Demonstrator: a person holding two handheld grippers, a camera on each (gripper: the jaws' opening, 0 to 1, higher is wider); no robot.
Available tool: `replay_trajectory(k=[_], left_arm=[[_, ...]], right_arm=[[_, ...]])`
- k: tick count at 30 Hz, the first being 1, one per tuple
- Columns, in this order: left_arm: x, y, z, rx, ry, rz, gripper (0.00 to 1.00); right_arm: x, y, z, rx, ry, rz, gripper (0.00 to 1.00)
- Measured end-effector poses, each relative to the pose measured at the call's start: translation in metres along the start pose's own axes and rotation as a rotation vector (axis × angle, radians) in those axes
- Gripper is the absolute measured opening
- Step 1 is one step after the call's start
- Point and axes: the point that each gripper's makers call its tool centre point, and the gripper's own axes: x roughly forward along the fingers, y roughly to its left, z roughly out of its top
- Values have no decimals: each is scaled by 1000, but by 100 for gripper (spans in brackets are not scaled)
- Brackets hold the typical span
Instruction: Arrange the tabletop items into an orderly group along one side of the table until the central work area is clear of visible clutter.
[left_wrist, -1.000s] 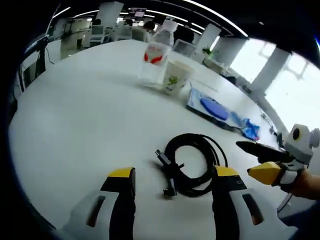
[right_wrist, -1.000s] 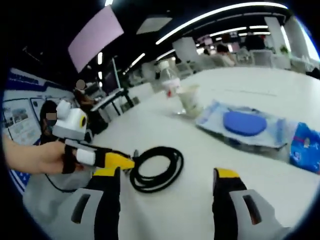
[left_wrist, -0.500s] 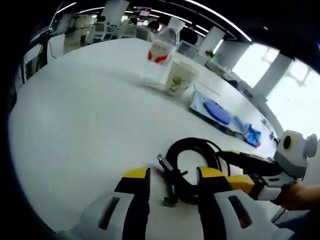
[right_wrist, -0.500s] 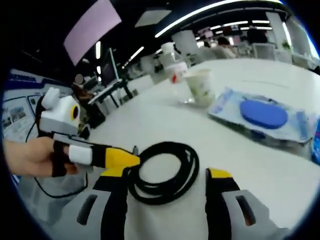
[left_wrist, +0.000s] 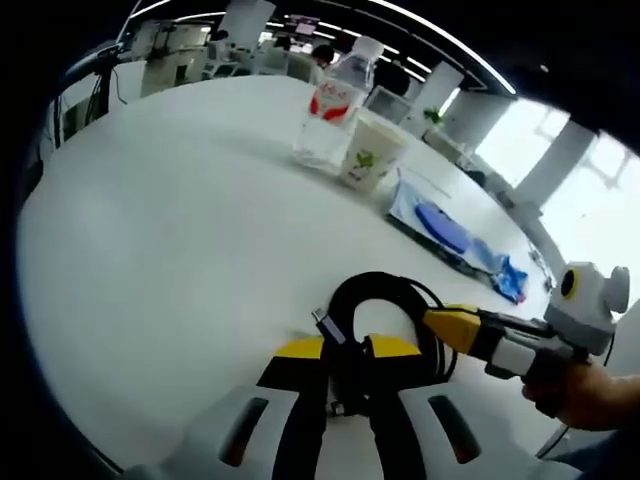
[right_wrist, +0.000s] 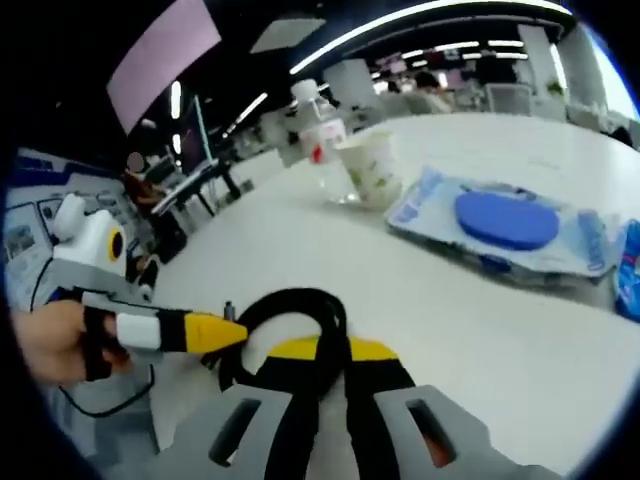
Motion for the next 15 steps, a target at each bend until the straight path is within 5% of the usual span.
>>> replay_trajectory(k=[4,15], left_arm=[[-5,-3,-2,-21,-18,2,10],[-16,-29,-1,-39,-33,-68,10]], right_arm=[[-9,1,5,48,-18,14,0],[-41,1,22,2,-70,48,0]])
